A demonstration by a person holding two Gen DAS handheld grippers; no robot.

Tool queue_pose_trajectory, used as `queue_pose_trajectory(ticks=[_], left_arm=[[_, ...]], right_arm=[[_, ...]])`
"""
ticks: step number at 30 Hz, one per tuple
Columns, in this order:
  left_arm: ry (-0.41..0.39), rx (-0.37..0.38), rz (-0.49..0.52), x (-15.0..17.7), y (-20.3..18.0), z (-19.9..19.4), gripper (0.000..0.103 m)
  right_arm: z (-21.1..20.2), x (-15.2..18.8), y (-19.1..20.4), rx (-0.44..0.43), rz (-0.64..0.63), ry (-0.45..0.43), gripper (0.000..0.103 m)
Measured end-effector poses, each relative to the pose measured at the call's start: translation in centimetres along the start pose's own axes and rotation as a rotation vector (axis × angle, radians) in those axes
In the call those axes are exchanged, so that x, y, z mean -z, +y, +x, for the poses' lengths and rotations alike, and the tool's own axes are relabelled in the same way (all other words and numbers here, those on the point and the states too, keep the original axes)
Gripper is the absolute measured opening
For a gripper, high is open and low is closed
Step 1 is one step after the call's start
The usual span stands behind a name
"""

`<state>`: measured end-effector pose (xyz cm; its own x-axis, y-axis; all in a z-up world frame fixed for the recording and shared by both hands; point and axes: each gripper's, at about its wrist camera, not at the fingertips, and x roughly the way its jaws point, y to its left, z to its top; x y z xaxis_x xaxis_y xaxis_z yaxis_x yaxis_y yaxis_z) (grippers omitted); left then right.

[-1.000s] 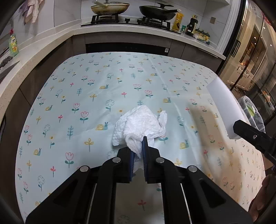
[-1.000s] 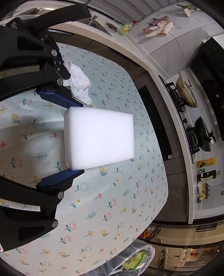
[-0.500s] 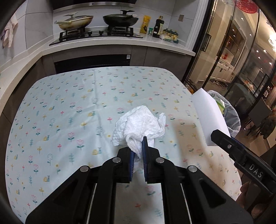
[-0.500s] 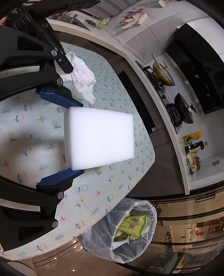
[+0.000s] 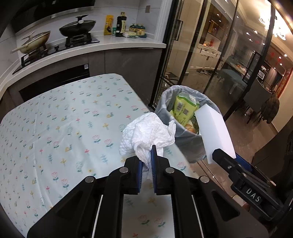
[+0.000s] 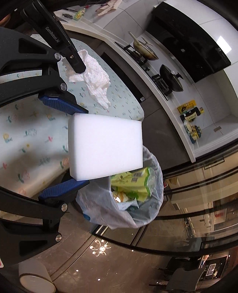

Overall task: Collect trash
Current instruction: 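Carry the tissue with the left tool while the right tool carries the sponge to the bin, then open the left tool over the bin while the right tool releases the sponge into it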

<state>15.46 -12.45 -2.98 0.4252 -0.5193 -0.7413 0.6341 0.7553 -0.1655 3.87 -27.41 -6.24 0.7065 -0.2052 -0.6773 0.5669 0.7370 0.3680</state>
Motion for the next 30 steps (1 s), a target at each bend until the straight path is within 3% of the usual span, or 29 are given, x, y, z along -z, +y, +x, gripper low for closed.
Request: queue_pose_trajectory(ticks=[12,20,22,24,30], left_arm=[[0.049,0.080,0.112,-5.0,-9.7,7.4,0.010],[0.097,0.079,0.118,-7.2,-12.1,12.7,0.011],[0.091,0.062,0.112,-7.6,-12.1,13.4,0.018],[0.081,0.049,0.109,-7.9,-12.0,13.7,0.037],[0.065,0.011,0.063,-8.3,-10.1,13.7,0.047]], right_arm=[[0.4,-4.2,-8.1,0.092,0.062,-0.040,0.066],[2.6,-5.7,-9.8,0.109,0.086,-0.029,0.066],[3.2,-6.0,-9.9,0.113,0.082,-0.025,0.066],[3.8,-6.3,-10.1,0.114,0.075,-0.021,0.066],[5.8,-7.4,-9.2,0.109,0.040,-0.006,0.066]])
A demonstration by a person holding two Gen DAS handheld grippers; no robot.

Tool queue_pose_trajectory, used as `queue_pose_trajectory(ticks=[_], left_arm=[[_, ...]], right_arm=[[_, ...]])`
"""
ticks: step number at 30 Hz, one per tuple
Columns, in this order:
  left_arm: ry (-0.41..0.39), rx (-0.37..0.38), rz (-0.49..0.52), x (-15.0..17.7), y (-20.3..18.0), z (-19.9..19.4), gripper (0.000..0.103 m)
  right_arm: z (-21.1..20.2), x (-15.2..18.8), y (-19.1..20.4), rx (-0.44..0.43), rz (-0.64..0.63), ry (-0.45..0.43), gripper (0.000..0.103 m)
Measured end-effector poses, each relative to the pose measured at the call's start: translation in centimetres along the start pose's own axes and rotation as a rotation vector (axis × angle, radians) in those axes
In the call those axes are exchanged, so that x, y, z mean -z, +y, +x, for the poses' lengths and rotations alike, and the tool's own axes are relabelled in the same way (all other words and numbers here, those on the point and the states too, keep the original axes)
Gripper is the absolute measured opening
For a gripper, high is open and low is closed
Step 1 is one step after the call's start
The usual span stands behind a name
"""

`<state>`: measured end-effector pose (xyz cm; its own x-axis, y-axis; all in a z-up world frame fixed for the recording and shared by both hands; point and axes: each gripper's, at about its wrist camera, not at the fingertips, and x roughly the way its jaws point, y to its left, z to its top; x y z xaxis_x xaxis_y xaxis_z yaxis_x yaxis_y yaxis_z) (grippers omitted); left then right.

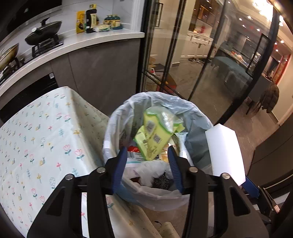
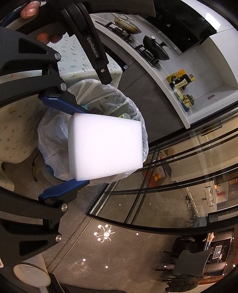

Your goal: Collect trash

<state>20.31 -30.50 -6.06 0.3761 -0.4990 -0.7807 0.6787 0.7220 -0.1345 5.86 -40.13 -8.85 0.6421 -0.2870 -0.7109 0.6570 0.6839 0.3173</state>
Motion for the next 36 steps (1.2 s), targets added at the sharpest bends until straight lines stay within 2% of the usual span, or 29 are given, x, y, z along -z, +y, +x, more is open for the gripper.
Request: queue_pose_trajectory(ticks=[6,12,21,29,36], left_arm=[[-0.034,-0.029,-0.025,0.6,1.4,-1.3,0.060],[-0.050,-0.055,-0.042,1.5,2.5,-2.0,0.068],[-0.064,-0.068,-0.081,2.6,3.8,-3.2,0.072],[-0.079,-0.077,-0.097,2.9,4.3,-4.4,0.072],[-0.085,-0.091,-0.087,3.8,4.2,-5.7,0.077]], right_arm=[[1.9,-1.0,1.8,-0.019,-0.027,0.012,0.068],[4.1,-0.9,3.8,-0.023,-0.069,0.050,0.068],[3.8,-0.5,4.5,-0.009,-0.085,0.042,0.069],[2.0,-0.8,4.8,0.007,-0.104,0.018,0.072],[0.1,-0.5,5.6,0.016,-0.144,0.000,0.076]])
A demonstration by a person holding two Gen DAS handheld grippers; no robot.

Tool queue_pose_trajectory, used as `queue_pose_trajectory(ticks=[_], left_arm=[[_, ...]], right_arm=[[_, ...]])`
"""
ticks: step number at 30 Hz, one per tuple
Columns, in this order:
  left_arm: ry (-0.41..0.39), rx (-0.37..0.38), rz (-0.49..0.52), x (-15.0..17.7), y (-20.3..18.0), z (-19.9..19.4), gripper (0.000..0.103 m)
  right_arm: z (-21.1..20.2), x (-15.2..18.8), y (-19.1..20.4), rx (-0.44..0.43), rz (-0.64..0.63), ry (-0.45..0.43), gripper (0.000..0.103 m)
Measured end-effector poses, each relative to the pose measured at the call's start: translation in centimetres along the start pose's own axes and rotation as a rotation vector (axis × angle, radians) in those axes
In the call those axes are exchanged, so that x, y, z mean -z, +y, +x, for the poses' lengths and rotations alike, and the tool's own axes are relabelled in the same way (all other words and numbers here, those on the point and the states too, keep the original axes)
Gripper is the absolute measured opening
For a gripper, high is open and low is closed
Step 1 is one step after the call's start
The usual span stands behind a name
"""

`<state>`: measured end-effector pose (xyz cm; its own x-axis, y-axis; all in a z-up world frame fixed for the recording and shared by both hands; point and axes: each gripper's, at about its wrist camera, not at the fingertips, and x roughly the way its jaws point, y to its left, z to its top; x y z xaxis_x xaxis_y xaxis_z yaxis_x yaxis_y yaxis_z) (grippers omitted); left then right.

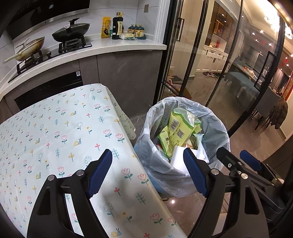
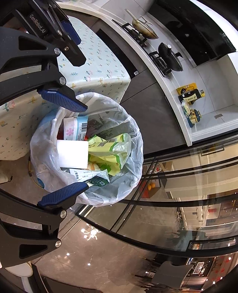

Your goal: Collect trash

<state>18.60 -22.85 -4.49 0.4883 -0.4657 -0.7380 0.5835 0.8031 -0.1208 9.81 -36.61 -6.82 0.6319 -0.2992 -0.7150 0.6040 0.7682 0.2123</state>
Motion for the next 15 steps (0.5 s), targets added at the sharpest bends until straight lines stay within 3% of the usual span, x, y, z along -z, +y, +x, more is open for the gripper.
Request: queue_pose_trajectory(ticks=[10,15], left_arm=[[-0.014,-0.015,-0.011,1.5,-0.1,-2.5,0.087],[-0.026,-0.030,-0.013,2.5,-0.1,-4.1,0.090]], right_arm=[[-2.9,1.2,0.0,0.024,-0.032,-0.002,0.078],[-4.7,2.3,-0.3,0.055,-0.038,-0.014,0.084]])
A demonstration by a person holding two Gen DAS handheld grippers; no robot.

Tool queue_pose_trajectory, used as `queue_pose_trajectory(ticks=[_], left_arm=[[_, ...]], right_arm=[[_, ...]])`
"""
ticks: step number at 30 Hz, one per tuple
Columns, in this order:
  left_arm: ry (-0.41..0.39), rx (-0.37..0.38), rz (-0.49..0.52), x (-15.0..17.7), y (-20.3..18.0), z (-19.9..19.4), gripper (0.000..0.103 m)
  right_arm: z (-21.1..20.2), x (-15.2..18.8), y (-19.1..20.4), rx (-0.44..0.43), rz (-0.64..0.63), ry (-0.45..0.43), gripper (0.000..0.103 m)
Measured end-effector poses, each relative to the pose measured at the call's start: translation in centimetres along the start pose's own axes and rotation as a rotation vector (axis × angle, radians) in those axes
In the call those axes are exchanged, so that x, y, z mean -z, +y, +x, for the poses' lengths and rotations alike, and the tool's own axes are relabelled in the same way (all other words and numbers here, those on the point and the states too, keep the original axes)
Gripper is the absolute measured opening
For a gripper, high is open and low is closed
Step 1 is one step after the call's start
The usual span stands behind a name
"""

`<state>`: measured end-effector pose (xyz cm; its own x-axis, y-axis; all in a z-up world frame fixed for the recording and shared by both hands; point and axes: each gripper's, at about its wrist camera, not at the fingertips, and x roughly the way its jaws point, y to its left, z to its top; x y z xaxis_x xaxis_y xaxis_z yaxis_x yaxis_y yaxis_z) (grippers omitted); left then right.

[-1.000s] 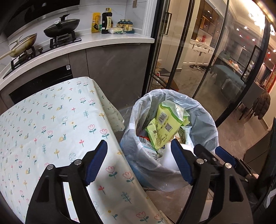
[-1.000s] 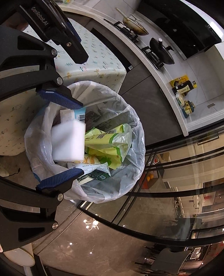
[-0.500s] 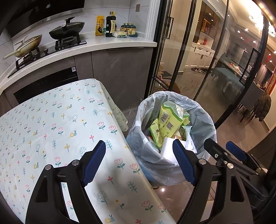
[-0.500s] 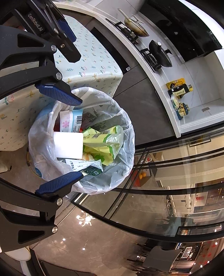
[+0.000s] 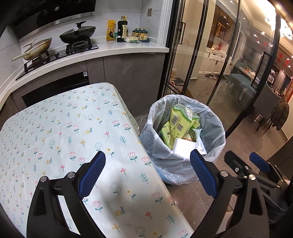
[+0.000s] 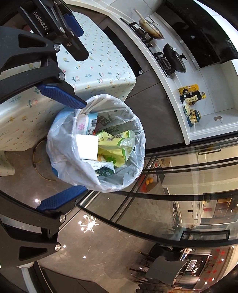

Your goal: Collect trash

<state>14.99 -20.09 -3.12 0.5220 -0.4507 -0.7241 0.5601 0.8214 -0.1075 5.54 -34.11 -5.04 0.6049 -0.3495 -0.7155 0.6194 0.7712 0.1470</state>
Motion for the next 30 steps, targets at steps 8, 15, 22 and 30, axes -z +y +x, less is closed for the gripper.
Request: queue_pose_trajectory(ticks=[8,15,22,30], left_arm=[[-0.007,-0.029,-0.018,1.6,0.6,-1.9,0.092],[-0.007,-0.053,-0.034,3.2,1.2,-3.2,0.093],[0.002,-0.069,-0.054,4.3,1.8,-3.9,0.093],[-0.002,-0.089,-0.069,4.8,2.1,-4.4,0.093]], right_arm=[[-2.1,1.8,0.2,0.027,-0.054,-0.003,0.084],[-3.3,3.0,0.5,0.005,-0.085,0.018,0.085],[-4.1,4.1,1.2,0.006,-0.100,0.016,0.089],[-4.2,4.8,1.3,0.001,-0.116,0.035,0.090]])
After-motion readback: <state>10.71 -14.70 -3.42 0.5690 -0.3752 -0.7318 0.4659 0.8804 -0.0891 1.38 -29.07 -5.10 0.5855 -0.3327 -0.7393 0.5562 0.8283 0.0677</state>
